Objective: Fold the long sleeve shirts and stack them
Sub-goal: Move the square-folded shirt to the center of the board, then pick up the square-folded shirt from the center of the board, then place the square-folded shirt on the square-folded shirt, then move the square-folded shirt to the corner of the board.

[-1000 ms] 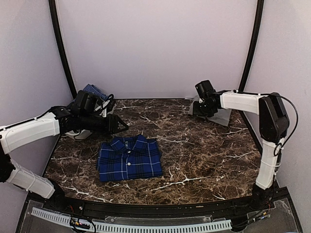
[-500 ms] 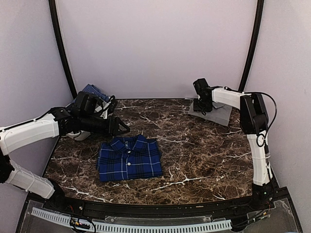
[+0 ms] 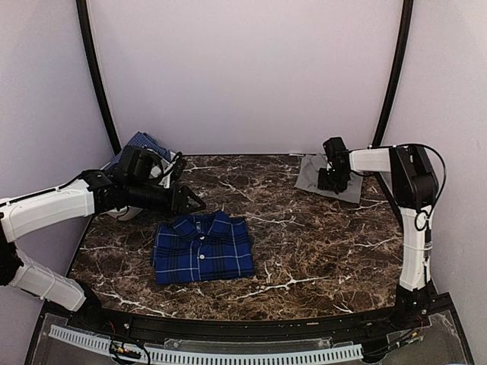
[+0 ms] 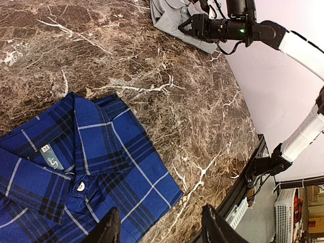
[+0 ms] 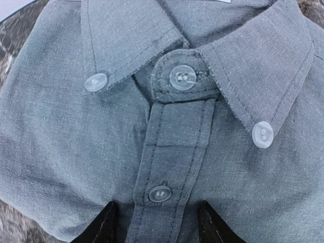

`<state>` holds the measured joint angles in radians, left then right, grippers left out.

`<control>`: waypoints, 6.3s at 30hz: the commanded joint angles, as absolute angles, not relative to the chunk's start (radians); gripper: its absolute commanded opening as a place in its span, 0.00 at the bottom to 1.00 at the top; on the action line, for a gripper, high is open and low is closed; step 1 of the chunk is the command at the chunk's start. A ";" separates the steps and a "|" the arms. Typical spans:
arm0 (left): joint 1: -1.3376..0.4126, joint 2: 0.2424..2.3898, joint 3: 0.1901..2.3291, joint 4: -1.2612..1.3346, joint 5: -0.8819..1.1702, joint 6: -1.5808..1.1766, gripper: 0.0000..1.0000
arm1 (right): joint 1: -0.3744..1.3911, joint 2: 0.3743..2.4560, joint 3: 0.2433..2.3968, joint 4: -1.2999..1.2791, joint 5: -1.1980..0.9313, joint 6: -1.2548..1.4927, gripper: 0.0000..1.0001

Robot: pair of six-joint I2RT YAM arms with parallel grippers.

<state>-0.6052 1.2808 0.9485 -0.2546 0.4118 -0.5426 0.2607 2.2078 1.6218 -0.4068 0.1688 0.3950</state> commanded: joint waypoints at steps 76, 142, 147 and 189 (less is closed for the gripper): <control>-0.434 1.317 0.477 -0.148 0.206 -0.787 0.56 | 1.007 2.072 1.329 -0.173 -0.130 0.725 0.60; -0.972 2.034 1.581 -0.088 0.218 -1.043 0.00 | 0.493 1.220 0.844 -0.481 0.102 0.441 0.03; -0.973 2.049 1.500 -0.076 0.184 -1.036 0.14 | 0.452 1.255 0.812 -0.483 0.125 0.425 0.37; -0.751 1.400 1.026 -0.125 -0.096 -0.817 0.99 | 0.811 1.814 1.319 -0.164 -0.238 0.632 0.99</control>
<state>-0.7589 1.4445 1.0573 -0.1318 -0.0757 -0.8471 0.7803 1.7123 1.2316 -0.2050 -0.2253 0.6109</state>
